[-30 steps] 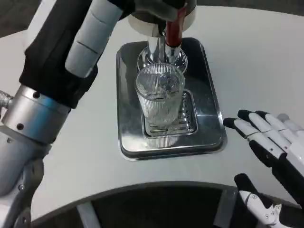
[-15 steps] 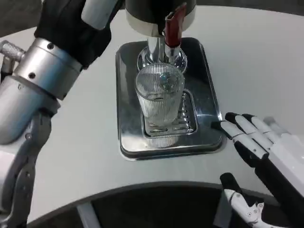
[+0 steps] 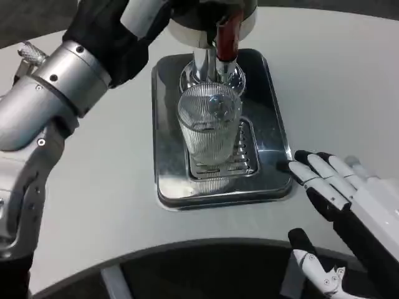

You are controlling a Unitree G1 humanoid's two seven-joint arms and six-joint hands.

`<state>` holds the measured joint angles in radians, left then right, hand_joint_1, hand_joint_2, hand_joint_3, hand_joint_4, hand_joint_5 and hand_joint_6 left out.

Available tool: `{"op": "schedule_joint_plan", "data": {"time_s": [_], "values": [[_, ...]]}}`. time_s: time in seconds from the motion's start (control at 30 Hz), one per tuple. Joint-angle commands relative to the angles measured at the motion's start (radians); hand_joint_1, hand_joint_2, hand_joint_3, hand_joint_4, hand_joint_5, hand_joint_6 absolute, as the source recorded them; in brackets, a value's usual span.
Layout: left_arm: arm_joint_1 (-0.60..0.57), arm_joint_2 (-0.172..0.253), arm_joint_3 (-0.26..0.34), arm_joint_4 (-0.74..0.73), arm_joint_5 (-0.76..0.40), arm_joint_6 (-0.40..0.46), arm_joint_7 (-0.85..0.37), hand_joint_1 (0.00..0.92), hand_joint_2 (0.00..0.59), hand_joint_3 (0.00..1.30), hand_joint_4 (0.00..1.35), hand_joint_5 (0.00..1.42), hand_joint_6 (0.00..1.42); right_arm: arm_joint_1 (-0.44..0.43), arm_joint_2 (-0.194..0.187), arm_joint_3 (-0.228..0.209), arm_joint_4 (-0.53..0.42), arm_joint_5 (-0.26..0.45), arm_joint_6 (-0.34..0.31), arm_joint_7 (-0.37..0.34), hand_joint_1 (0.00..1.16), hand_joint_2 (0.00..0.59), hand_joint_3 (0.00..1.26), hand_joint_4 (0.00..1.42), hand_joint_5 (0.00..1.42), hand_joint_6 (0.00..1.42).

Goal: Grasp the cup under the faucet to collect the drink, then remove the cup.

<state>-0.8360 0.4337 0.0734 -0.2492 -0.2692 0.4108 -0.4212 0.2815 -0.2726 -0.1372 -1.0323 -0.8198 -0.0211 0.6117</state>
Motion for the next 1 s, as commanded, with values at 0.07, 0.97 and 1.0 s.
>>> {"op": "schedule_joint_plan", "data": {"time_s": [0.07, 0.97, 1.0], "values": [[0.006, 0.010, -0.022, 0.027, 0.003, 0.000, -0.036, 0.000, 0.075, 0.20, 0.13, 0.22, 0.28, 0.009, 0.012, -0.005, -0.015, 0.017, -0.015, 0.003, 0.33, 0.566, 0.06, 0.00, 0.00, 0.00], [0.049, 0.054, -0.137, 0.162, 0.115, -0.074, -0.150, 0.000, 0.081, 0.20, 0.12, 0.21, 0.26, 0.028, 0.050, -0.016, -0.015, 0.025, -0.078, 0.012, 0.31, 0.552, 0.06, 0.00, 0.00, 0.00], [0.047, 0.058, -0.147, 0.163, 0.123, -0.080, -0.153, 0.000, 0.081, 0.20, 0.12, 0.21, 0.26, 0.028, 0.051, -0.016, -0.015, 0.026, -0.079, 0.013, 0.31, 0.552, 0.06, 0.00, 0.00, 0.00]]}}
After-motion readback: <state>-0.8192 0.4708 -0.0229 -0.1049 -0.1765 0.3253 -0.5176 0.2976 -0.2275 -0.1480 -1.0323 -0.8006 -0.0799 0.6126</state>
